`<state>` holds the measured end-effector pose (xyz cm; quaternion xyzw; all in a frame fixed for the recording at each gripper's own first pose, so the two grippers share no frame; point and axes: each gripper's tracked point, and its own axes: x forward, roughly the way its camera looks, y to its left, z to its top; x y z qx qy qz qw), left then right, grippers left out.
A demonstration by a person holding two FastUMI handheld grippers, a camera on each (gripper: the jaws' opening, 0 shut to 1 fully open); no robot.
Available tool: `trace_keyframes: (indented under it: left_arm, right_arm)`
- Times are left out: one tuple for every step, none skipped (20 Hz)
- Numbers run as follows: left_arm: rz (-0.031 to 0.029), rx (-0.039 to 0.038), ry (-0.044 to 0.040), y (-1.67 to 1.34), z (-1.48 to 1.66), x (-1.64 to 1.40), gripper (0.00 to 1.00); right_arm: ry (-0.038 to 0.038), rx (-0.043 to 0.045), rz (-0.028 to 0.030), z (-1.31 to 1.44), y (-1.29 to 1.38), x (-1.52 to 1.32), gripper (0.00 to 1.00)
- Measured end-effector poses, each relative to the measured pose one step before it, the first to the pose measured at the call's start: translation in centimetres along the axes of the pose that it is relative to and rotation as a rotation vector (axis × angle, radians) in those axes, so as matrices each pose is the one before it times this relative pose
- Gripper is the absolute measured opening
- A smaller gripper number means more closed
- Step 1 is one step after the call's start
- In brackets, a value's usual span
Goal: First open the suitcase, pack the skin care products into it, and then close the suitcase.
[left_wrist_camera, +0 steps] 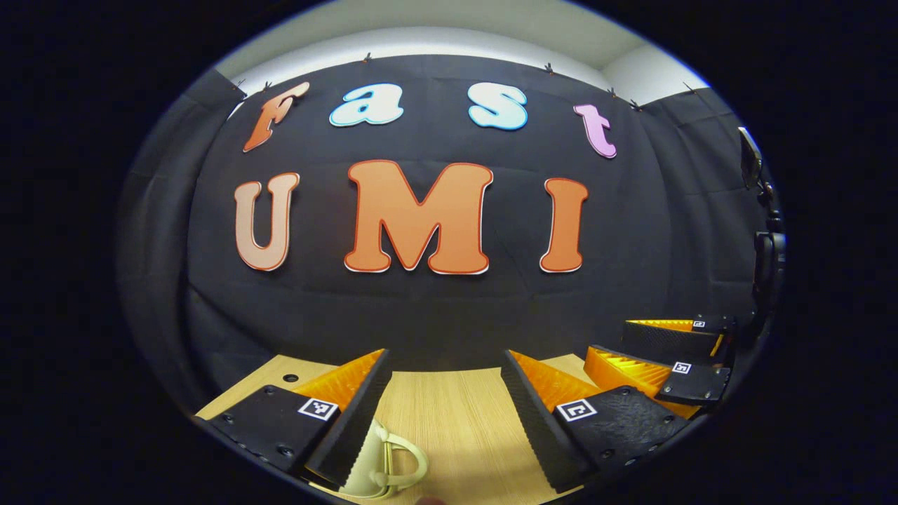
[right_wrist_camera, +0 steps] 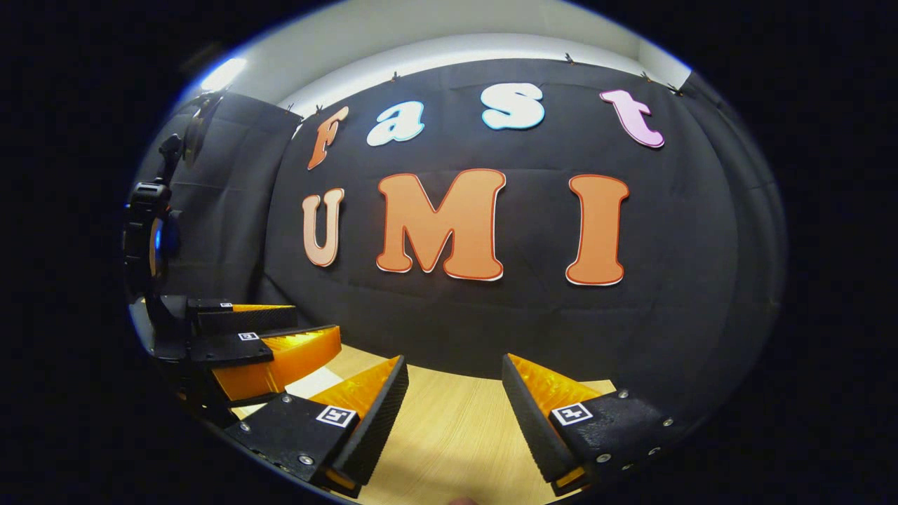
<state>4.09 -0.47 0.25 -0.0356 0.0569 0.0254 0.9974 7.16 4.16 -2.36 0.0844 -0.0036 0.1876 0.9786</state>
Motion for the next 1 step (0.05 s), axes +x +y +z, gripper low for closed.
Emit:
trace_keyframes:
  left_arm:
    - [0.00300,-0.01135,-0.00996,0.022,0.066,0.120,0.97]
  right_arm:
    - [-0.00412,-0.00595,-0.00523,0.089,-0.183,-0.096,0.91]
